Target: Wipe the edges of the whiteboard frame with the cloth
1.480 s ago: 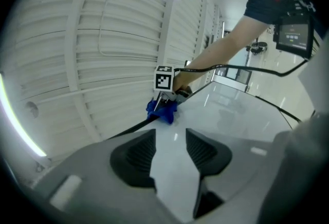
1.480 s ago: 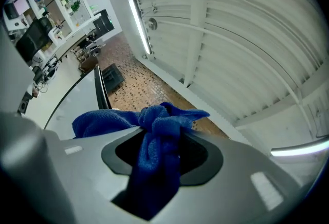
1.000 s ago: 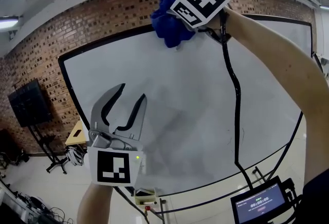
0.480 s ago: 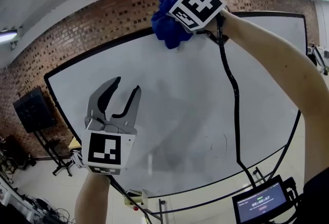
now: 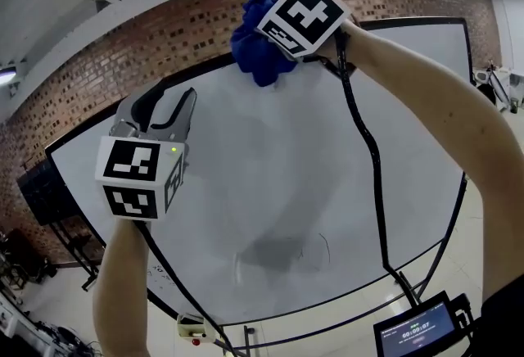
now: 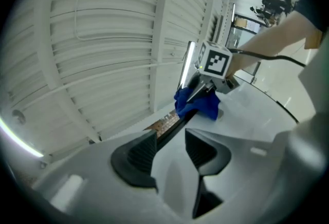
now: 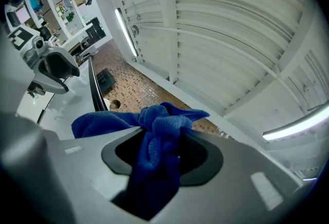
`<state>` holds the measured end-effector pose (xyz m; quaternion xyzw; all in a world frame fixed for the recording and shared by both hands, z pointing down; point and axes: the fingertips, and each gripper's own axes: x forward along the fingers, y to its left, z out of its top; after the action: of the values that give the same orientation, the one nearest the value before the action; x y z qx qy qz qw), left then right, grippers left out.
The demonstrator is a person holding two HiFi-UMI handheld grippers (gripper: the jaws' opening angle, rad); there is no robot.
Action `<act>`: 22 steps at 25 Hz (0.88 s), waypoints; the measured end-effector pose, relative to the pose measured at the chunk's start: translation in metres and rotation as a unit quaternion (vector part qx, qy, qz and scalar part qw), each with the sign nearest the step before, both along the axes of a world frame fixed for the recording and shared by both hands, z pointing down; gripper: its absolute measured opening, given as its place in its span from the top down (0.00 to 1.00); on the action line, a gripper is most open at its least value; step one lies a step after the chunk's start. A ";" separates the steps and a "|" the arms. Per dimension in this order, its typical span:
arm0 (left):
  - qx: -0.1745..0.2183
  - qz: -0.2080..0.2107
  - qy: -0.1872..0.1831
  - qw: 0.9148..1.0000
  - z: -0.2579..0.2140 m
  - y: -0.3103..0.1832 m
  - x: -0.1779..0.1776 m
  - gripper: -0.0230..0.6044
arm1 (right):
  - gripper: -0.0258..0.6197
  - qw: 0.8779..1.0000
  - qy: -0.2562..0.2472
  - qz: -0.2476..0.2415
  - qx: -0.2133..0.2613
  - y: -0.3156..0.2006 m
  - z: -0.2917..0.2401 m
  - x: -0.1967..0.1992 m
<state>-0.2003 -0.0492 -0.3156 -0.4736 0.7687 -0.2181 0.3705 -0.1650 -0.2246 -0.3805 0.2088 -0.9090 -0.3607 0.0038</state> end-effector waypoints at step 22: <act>0.079 0.105 -0.134 0.982 -0.029 -0.125 0.149 0.73 | 0.67 0.997 -0.011 0.079 -0.008 -0.149 0.019 0.148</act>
<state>-0.0517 -0.1745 -0.3447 -0.4875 0.6729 -0.1784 0.5270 -0.0168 -0.3736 -0.3618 0.2840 -0.8924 -0.3500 0.0234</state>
